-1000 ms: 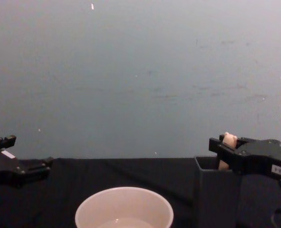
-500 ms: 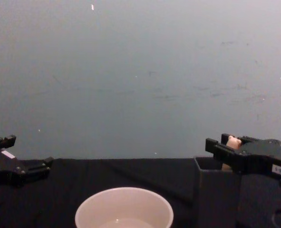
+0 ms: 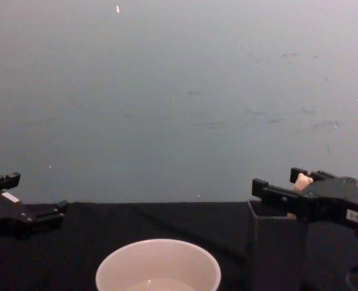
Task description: Pick up the stirring spoon with one hand, stir inside the cup, then place it back in its original position.
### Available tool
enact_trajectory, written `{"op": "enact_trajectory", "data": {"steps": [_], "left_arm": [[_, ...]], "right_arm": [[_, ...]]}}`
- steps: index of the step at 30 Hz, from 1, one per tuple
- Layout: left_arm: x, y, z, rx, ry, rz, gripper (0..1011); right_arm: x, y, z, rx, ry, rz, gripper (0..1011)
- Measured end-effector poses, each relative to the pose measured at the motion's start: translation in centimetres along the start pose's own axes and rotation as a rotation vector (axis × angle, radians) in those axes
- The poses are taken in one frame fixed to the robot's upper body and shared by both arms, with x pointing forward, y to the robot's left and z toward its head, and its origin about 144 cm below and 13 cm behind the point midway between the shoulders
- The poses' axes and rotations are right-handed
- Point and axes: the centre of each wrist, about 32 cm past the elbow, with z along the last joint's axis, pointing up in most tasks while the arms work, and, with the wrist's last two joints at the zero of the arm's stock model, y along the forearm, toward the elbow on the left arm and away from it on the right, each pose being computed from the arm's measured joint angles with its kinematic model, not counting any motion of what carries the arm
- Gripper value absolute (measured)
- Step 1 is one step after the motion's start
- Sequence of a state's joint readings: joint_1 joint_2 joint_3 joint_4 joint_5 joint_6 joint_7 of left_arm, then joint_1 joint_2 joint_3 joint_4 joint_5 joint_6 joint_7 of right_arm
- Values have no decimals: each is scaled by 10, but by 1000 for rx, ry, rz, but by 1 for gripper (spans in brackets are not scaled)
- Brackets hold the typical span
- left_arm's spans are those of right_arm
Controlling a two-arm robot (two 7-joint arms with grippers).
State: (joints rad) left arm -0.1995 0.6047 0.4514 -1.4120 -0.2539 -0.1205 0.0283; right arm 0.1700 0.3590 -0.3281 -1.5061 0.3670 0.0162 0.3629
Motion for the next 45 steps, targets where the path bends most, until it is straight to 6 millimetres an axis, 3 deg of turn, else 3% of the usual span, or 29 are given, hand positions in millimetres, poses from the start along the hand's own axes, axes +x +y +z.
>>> {"op": "enact_trajectory", "data": {"steps": [6,14,19,25,32,45], "left_arm": [[0,0,0,0,0,0,1001],[0,0,0,0,0,0,1001],[0,0,0,0,0,0,1001],[0,0,0,0,0,0,1001],[0,0,0,0,0,0,1001],[0,0,0,0,0,0,1001]], "right_arm": [[0,0,0,1,1,0,1002],[1,0,1,15,8,0,1002],[7,0,12,98,26,-15,1000],[18,1,22,182,10,-133,1000],[30,3,2,116,-63,-301,1000],[28,4,-41,-70,-88,-356,1002]]}}
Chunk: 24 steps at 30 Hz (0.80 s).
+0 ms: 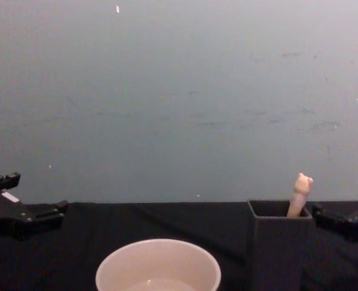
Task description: Pick up the stirring spoon with one hand, stir inside the cup, then place it back in its original position.
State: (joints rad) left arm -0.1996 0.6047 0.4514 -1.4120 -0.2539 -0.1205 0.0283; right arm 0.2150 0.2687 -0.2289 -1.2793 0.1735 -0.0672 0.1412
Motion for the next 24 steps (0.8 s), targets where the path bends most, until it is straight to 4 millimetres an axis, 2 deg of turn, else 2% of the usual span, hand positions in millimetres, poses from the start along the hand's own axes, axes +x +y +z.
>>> {"op": "enact_trajectory", "data": {"steps": [24], "left_arm": [[0,0,0,0,0,0,1001]], "right_arm": [[0,0,1,3,0,3,1002]]}}
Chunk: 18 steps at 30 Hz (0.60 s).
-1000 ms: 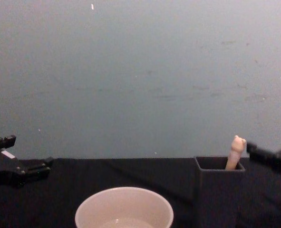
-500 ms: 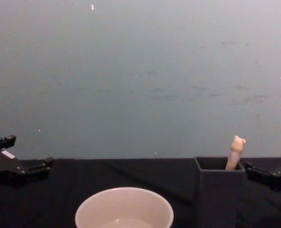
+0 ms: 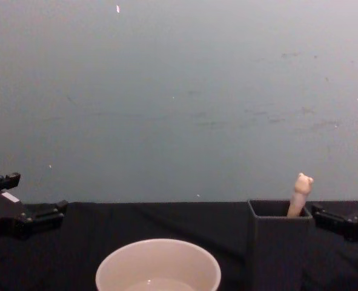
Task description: Pick up the stirring spoon with one hand, stir inside the cup, then place it back in its original position.
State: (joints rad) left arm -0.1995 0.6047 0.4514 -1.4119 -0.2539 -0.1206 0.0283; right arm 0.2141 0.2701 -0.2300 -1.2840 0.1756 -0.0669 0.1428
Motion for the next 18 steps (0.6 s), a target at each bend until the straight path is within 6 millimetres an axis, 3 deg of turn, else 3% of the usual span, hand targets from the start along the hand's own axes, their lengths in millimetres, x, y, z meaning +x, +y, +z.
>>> {"op": "enact_trajectory", "data": {"steps": [18], "left_arm": [[0,0,0,0,0,0,1001]], "right_arm": [[0,0,0,3,1,1,1002]]}}
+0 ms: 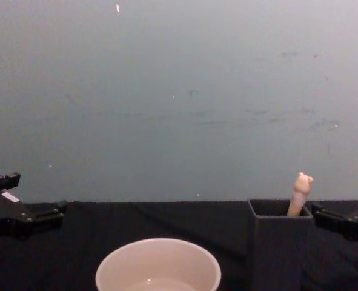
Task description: Pick up the stirring spoon with one hand, stir inside the cup, then place it back in its original position.
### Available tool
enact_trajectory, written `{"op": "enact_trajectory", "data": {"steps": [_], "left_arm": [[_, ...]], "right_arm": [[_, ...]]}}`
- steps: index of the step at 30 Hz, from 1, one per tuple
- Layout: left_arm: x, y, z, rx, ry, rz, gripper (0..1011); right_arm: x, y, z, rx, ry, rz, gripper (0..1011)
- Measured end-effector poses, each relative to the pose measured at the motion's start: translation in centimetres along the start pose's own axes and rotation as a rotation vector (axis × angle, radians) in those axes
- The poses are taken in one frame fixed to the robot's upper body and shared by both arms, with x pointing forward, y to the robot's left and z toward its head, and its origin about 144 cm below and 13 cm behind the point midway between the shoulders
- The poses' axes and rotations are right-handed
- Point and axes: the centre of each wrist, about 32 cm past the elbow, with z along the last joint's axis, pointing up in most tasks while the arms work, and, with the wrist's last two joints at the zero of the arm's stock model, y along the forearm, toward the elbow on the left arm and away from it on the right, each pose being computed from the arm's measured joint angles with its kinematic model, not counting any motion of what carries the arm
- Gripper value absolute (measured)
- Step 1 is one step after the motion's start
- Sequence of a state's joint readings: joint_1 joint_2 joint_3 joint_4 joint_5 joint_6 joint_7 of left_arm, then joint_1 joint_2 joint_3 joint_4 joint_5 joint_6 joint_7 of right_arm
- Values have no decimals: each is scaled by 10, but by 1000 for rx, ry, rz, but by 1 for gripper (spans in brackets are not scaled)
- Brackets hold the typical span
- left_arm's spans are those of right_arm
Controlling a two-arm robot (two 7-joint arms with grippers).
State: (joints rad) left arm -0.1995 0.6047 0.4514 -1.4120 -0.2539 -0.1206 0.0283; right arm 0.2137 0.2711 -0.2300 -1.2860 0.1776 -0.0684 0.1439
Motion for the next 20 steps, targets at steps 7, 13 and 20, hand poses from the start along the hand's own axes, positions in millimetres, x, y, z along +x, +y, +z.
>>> {"op": "enact_trajectory", "data": {"steps": [7,13,20], "left_arm": [[0,0,0,0,0,0,1001],[0,0,0,0,0,0,1001],[0,0,0,0,0,0,1001]], "right_arm": [[0,0,0,0,0,0,1000],[0,0,0,0,0,0,1000],[0,0,0,0,0,0,1002]]}}
